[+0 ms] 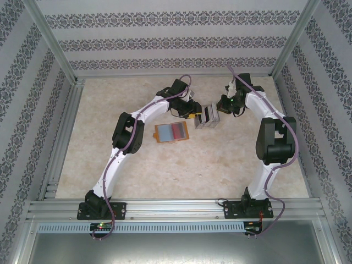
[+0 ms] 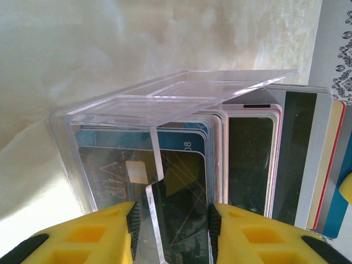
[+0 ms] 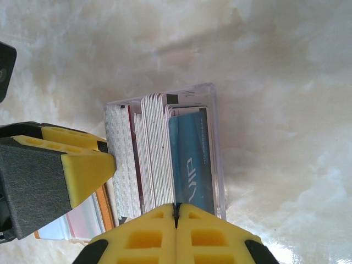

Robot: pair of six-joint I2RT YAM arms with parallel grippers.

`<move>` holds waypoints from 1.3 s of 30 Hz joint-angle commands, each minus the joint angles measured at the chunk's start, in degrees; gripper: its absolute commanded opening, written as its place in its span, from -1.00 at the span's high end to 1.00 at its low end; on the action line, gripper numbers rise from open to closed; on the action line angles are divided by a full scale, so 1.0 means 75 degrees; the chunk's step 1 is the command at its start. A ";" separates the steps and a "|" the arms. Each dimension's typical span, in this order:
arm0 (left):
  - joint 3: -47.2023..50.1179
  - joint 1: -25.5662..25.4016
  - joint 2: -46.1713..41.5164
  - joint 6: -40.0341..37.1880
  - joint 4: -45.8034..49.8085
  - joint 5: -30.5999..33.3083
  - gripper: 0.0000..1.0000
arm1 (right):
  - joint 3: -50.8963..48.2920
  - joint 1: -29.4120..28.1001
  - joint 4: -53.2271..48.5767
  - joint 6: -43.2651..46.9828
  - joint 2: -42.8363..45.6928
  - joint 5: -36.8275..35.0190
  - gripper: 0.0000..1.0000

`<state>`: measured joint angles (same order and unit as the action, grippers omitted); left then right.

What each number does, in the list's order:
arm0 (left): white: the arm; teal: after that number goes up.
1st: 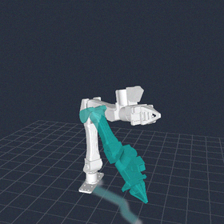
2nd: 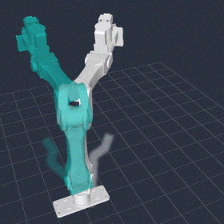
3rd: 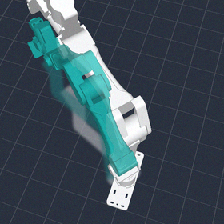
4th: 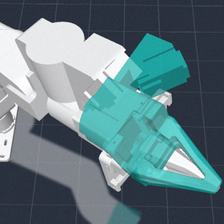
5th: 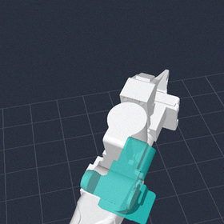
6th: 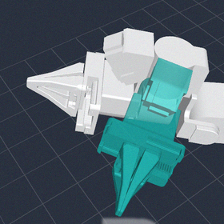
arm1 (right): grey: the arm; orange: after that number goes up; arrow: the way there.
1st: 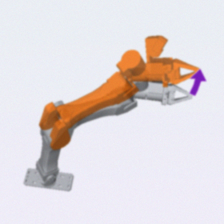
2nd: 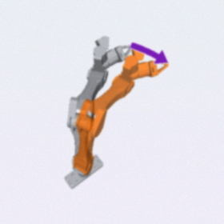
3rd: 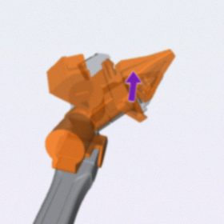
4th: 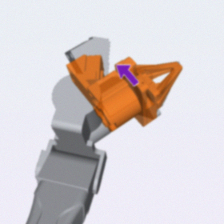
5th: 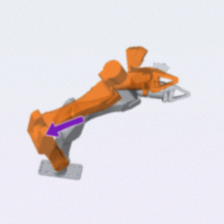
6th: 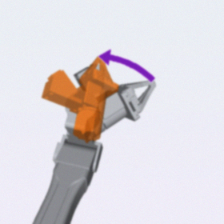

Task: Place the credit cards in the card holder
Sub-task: Pick up the credit card from the storage box.

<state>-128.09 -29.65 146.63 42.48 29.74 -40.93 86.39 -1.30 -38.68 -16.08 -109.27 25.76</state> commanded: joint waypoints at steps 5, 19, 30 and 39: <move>0.0286 -0.0256 0.0006 -0.0081 0.0362 0.0285 0.19 | 0.0106 0.0128 -0.0327 0.0128 0.0524 0.0119 0.89; 0.0263 -0.0236 -0.0039 -0.0085 0.0324 0.0298 0.19 | 0.0073 0.0142 -0.0240 0.0022 0.1281 -0.0146 0.88; 0.0663 -0.0219 -0.0494 -0.0203 -0.0221 0.0518 0.19 | -0.0284 0.0138 0.0413 -0.0259 0.1901 0.0399 0.87; 0.1712 -0.0166 -0.1323 -0.0107 -0.1512 0.0761 0.19 | -0.0851 -0.0147 0.1327 -0.0730 0.2214 0.1267 0.86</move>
<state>-117.36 -30.44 140.55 42.33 21.91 -37.23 81.56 -1.32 -32.32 -19.66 -95.24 31.57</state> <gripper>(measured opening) 0.404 0.071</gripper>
